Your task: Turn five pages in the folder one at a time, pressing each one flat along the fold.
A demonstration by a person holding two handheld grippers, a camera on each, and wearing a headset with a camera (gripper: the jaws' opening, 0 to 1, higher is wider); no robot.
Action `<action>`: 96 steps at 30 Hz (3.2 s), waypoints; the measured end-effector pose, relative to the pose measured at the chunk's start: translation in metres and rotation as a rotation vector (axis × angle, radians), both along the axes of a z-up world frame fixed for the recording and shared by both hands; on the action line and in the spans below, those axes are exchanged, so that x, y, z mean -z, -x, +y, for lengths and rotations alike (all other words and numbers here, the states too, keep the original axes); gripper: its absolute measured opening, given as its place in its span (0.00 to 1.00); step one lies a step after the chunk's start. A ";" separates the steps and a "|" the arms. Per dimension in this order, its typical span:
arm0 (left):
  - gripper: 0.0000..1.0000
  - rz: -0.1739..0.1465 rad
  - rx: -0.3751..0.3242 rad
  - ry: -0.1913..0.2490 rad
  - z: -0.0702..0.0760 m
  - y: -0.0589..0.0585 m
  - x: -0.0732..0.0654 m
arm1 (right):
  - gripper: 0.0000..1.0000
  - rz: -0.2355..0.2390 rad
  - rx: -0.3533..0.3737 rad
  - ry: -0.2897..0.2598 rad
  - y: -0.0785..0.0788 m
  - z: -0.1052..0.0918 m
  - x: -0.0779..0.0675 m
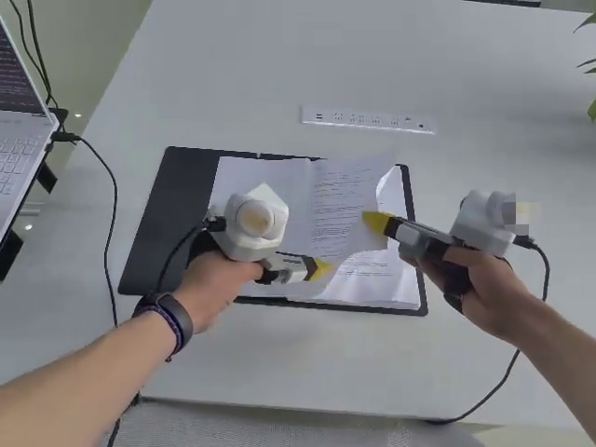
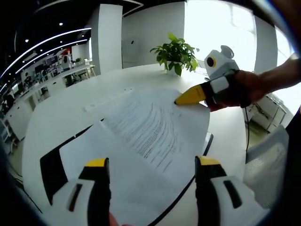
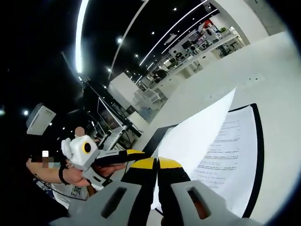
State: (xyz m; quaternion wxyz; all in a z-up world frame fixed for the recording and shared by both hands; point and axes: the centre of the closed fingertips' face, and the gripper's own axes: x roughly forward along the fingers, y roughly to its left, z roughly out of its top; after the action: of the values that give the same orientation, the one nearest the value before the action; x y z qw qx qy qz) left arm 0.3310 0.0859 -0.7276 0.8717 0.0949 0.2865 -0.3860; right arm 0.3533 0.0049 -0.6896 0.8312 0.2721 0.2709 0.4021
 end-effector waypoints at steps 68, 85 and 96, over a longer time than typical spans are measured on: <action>0.77 0.029 -0.332 0.060 0.154 0.066 -0.008 | 0.02 0.299 -0.285 0.089 0.035 0.215 0.099; 0.75 0.051 -0.324 0.037 0.157 0.056 0.010 | 0.30 0.291 -0.275 0.066 0.025 0.224 0.113; 0.62 0.066 -0.279 0.033 0.144 0.048 0.022 | 0.39 0.255 -0.276 0.055 0.029 0.211 0.098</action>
State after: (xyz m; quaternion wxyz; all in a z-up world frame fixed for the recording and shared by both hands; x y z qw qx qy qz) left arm 0.2828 0.2299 -0.7491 0.9085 0.0272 0.3191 -0.2684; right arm 0.3246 0.2155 -0.7873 0.7340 0.2584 0.4197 0.4672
